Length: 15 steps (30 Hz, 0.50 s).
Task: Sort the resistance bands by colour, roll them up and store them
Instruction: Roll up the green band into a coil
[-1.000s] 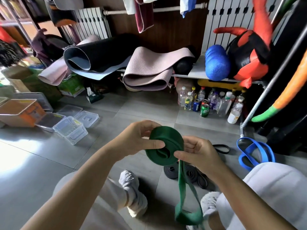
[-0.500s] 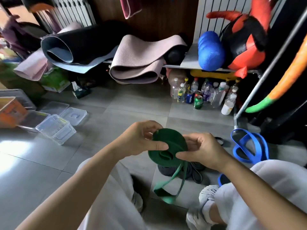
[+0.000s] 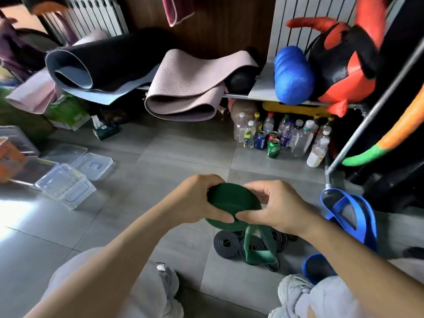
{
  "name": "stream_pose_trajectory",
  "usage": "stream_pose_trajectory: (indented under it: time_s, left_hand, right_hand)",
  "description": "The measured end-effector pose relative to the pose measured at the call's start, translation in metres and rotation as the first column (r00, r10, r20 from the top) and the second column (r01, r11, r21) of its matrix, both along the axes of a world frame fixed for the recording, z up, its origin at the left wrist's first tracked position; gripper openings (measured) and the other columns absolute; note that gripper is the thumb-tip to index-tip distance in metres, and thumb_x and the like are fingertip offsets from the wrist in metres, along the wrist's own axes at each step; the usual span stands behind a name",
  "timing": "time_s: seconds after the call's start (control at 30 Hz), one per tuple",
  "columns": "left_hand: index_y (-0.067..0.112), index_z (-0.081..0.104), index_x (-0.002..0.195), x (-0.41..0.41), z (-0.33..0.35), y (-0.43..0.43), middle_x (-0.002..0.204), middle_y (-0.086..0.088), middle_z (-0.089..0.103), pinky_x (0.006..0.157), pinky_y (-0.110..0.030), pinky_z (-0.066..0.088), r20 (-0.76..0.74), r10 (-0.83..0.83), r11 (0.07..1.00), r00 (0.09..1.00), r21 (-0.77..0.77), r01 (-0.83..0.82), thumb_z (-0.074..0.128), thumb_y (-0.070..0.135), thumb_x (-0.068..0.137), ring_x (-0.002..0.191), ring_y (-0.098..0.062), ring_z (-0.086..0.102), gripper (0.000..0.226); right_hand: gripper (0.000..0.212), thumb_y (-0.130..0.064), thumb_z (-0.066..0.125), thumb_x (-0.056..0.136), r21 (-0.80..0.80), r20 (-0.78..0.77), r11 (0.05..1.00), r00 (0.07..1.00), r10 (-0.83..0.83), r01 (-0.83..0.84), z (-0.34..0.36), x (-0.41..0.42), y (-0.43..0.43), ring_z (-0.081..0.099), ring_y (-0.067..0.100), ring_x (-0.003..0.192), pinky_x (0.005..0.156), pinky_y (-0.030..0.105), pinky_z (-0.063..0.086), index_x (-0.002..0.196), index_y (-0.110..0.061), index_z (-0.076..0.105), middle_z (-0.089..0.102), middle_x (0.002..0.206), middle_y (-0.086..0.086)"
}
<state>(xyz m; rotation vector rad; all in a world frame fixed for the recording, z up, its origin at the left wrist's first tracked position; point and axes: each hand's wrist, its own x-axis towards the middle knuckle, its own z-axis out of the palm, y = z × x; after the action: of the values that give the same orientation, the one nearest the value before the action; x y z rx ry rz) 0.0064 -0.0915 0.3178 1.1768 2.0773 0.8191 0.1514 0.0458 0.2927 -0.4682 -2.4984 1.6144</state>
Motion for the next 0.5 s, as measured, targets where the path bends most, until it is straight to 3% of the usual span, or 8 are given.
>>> stream_pose_trajectory:
  time_s: [0.17, 0.3, 0.37, 0.5]
  left_hand:
    - [0.021, 0.068, 0.095, -0.009, 0.003, -0.001, 0.09, 0.002, 0.071, 0.081, -0.038, 0.056, 0.114, 0.087, 0.982, 0.99, 0.157, -0.105, 0.091, 0.015, 0.052, 0.088, -0.013, 0.066, 0.049]
    - [0.026, 0.07, 0.089, -0.013, 0.008, -0.008, 0.086, -0.003, 0.073, 0.069, -0.032, 0.058, 0.299, 0.092, 0.921, 0.95, 0.337, -0.196, 0.089, 0.02, 0.042, 0.08, -0.018, 0.069, 0.052]
    - [0.016, 0.068, 0.095, -0.012, 0.008, -0.011, 0.083, -0.004, 0.073, 0.064, -0.027, 0.055, 0.46, 0.048, 0.867, 0.887, 0.422, -0.266, 0.091, 0.011, 0.039, 0.076, -0.018, 0.069, 0.06]
    - [0.015, 0.072, 0.094, -0.003, 0.003, -0.012, 0.088, -0.008, 0.072, 0.064, -0.03, 0.056, 0.696, -0.074, 0.792, 0.714, 0.476, -0.383, 0.093, 0.03, 0.039, 0.079, -0.022, 0.069, 0.061]
  right_hand:
    - [0.042, -0.031, 0.084, 0.064, 0.016, -0.014, 1.0, 1.0, 0.02, -0.02, 0.013, -0.003, 0.009, 0.066, 0.003, 0.097, 0.094, 0.038, 0.05, 0.103, -0.032, 0.068, 0.072, 0.098, -0.013]
    - [0.051, -0.035, 0.083, 0.056, -0.106, -0.061, 0.994, 0.998, 0.016, -0.022, 0.013, 0.0, 0.015, 0.065, 0.003, 0.101, 0.098, 0.03, 0.047, 0.104, -0.027, 0.067, 0.071, 0.103, -0.012]
    - [0.054, -0.047, 0.085, 0.052, -0.203, -0.143, 0.978, 0.99, 0.011, -0.04, 0.012, 0.001, 0.014, 0.065, 0.008, 0.102, 0.097, 0.026, 0.047, 0.1, -0.03, 0.069, 0.071, 0.106, -0.009]
    - [0.058, -0.052, 0.087, 0.046, -0.344, -0.303, 0.937, 0.952, -0.047, -0.063, 0.014, 0.0, 0.007, 0.067, 0.013, 0.101, 0.089, 0.025, 0.051, 0.1, -0.038, 0.07, 0.072, 0.104, -0.005]
